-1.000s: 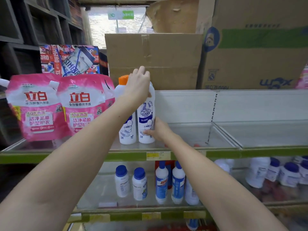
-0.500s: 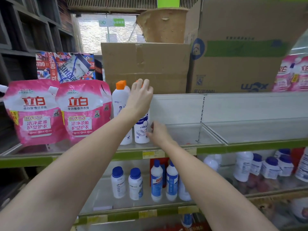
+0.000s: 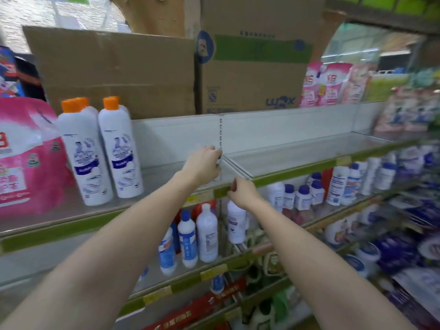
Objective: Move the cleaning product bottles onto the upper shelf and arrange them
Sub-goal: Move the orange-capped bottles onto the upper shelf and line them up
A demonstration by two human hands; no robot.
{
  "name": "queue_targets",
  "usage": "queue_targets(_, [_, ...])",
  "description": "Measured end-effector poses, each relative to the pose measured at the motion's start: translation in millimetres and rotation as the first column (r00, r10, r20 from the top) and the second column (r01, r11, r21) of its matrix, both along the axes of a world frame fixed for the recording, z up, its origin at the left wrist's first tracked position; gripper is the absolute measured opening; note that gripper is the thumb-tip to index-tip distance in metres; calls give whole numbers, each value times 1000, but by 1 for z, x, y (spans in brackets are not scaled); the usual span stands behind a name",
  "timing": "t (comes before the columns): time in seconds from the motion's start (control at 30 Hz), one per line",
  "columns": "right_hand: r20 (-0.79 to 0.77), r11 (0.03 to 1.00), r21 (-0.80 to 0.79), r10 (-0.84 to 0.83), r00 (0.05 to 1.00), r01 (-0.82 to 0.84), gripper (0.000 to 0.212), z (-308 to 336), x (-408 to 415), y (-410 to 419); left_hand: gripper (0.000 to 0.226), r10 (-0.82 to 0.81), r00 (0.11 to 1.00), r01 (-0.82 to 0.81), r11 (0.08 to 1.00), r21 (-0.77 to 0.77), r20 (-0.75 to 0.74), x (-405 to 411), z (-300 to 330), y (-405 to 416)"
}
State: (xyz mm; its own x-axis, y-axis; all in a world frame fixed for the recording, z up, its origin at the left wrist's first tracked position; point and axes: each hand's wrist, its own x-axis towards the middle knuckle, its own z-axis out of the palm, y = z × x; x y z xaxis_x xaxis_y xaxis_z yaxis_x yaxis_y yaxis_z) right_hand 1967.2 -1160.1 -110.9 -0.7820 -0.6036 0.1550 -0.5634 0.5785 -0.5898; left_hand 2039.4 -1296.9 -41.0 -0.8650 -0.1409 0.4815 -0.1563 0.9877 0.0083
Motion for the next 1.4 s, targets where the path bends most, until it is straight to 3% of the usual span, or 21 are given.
queue_targets(0.13, [52,995,34,-98,994,96,10,-21,-42,56,17,-195,974,190,980,53,112,-51,-17,45])
queue_targets(0.23, [72,990,58,-129,989,125,19,-35,-76,92,10,-255,953,251,967,43,166,-91,-28,80])
queue_targets(0.33, [78,983,101,-162,984,154,8,-41,-112,128,3,-253,936,249,967,47,247,-135,-41,113])
queue_targets(0.5, [80,980,69,-193,978,188,10,-46,-175,192,14,-264,907,255,964,72,327,-208,-58,171])
queue_targets(0.6, [95,974,72,-220,971,213,26,-53,-215,232,4,-277,890,276,960,55,362,-251,-69,210])
queue_targets(0.7, [149,967,74,-254,956,245,16,-59,-249,276,4,-271,880,271,961,57,390,-293,-83,247])
queue_targets(0.87, [200,964,70,-264,943,255,24,-71,-298,338,14,-277,867,249,961,121,414,-356,-112,291])
queue_targets(0.97, [240,967,35,-254,937,253,6,-84,-328,357,14,-279,860,222,958,179,426,-380,-128,313])
queue_targets(1.1, [259,969,9,-241,935,247,16,-101,-361,364,1,-275,845,197,957,212,459,-414,-141,327])
queue_targets(1.2, [268,967,19,-251,930,256,8,-118,-388,359,4,-256,840,163,960,228,478,-441,-151,326])
queue_targets(1.27, [272,965,31,-259,927,261,13,-128,-408,355,13,-240,845,128,958,256,478,-460,-157,322])
queue_targets(1.4, [269,949,74,-314,910,306,23,-139,-452,345,8,-276,858,100,918,384,434,-504,-171,309])
